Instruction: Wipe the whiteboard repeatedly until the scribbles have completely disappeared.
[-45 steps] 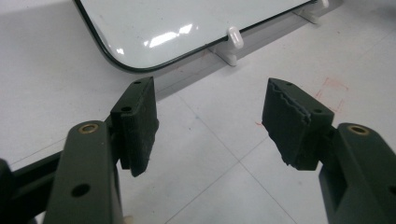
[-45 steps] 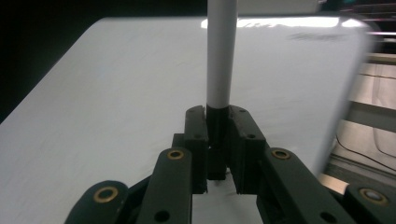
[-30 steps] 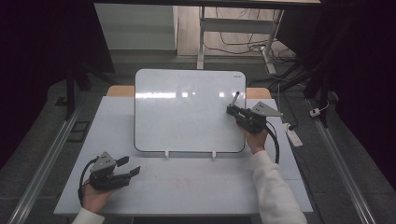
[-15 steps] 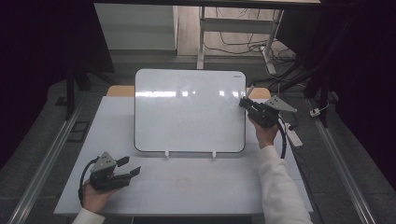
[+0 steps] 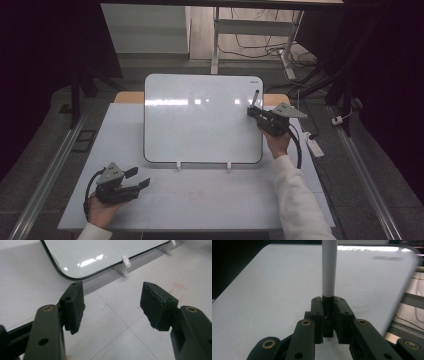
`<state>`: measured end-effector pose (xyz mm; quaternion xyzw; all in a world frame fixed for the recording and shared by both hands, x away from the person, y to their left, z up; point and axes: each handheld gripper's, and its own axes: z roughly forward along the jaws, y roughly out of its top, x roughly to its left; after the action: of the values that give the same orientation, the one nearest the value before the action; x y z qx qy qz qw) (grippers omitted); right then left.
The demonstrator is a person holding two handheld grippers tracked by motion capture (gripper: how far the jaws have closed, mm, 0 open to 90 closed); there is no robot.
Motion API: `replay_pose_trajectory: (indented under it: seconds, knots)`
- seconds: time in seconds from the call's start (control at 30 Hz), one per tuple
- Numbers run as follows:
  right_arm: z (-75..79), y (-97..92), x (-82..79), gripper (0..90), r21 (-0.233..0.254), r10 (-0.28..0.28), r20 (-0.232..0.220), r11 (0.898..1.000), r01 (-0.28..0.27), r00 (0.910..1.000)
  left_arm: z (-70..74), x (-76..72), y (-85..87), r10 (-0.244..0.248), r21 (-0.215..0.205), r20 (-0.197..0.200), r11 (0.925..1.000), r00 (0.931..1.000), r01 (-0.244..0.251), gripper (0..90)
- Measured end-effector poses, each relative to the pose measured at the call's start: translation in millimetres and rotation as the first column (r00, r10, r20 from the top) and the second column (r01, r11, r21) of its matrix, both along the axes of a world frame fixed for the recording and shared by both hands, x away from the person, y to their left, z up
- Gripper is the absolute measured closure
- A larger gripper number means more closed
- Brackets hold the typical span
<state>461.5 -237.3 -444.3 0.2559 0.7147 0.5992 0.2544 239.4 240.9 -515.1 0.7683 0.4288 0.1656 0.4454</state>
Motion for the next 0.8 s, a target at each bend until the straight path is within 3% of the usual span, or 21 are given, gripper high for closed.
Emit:
replay_pose_trajectory:
  seconds: [0.07,0.2,0.33,0.37,0.53,0.6,0.73,0.8]
  knots:
    - [1.0,3.4,1.2,78.2,-0.017,0.004,0.002,1.0,-0.004,1.0,-0.1,0.4,-0.4,-0.001,0.001,-0.002,1.0,1.0,0.001,36.4]
    - [7.4,0.8,10.1,78.2,0.066,-0.055,0.0,0.996,0.055,0.9985,1.3,-1.1,-2.2,-0.009,0.005,0.005,0.9999,0.9999,0.009,36.4]
    - [0.4,17.4,-0.2,78.2,-0.036,0.022,0.007,0.999,-0.022,0.9997,0.7,-0.4,-1.9,-0.008,0.004,0.003,1.0,1.0,0.008,36.4]
    - [0.9,17.0,-2.1,78.2,-0.055,0.021,0.013,0.998,-0.02,0.9997,0.7,-0.5,-2.1,-0.008,0.004,0.003,1.0,1.0,0.008,36.4]
    - [5.0,-3.3,1.2,78.2,0.041,-0.088,-0.015,0.995,0.089,0.996,3.1,-2.5,-4.3,-0.015,0.005,0.013,0.9999,0.9998,0.015,36.4]
    - [4.6,0.4,-1.3,78.2,0.031,-0.092,-0.008,0.995,0.092,0.9957,3.5,-2.2,-4.8,-0.014,0.005,0.014,0.9999,0.9998,0.014,36.4]
    - [-0.6,19.0,-7.0,78.2,-0.043,-0.011,-0.005,0.999,0.011,0.9999,4.0,-2.0,-6.2,-0.013,0.005,0.017,0.9999,0.9998,0.013,36.4]
    - [1.6,18.4,-5.0,78.2,-0.025,-0.027,-0.011,0.999,0.027,0.9996,4.7,-2.2,-6.7,-0.016,0.006,0.021,0.9999,0.9997,0.016,36.4]
